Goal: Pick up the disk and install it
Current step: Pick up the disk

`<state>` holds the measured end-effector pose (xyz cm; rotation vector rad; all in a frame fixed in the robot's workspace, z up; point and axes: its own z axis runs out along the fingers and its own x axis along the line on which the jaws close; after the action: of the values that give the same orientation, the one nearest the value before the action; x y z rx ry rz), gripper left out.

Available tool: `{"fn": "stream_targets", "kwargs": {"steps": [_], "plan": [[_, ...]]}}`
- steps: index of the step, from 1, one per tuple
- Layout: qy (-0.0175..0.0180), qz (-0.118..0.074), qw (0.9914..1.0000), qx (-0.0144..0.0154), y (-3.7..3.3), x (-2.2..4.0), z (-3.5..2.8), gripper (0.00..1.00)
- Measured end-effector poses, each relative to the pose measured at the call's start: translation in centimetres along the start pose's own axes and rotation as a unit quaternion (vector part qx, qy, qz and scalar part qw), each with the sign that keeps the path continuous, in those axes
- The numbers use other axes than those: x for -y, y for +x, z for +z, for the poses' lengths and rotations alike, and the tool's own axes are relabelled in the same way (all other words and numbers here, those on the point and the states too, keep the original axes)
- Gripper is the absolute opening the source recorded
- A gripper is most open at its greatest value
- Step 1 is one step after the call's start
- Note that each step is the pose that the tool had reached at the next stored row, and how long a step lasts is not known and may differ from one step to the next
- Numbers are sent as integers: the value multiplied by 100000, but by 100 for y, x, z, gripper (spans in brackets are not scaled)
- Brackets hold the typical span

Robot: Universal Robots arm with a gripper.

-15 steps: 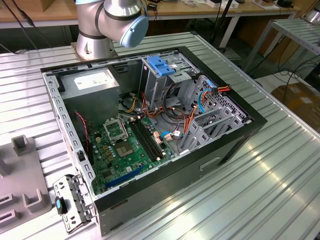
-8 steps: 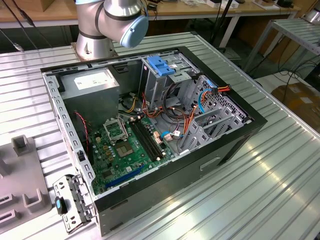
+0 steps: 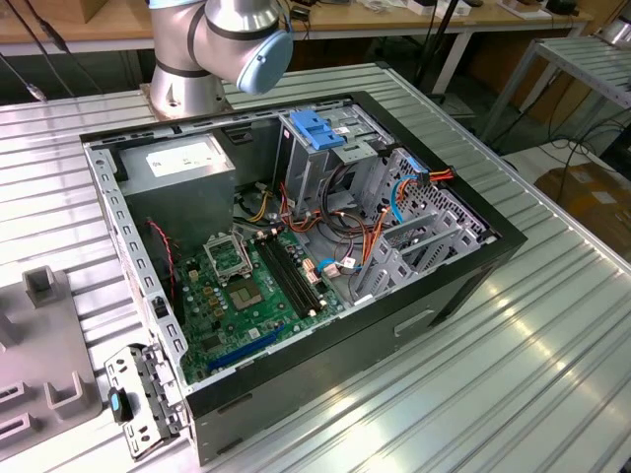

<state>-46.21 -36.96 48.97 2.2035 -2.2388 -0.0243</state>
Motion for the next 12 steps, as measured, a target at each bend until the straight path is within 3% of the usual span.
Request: {"fn": "stream_targets", "kwargs": {"steps": [12], "plan": [[0, 4, 100000, 1, -2, 99, -1, 37]]}}
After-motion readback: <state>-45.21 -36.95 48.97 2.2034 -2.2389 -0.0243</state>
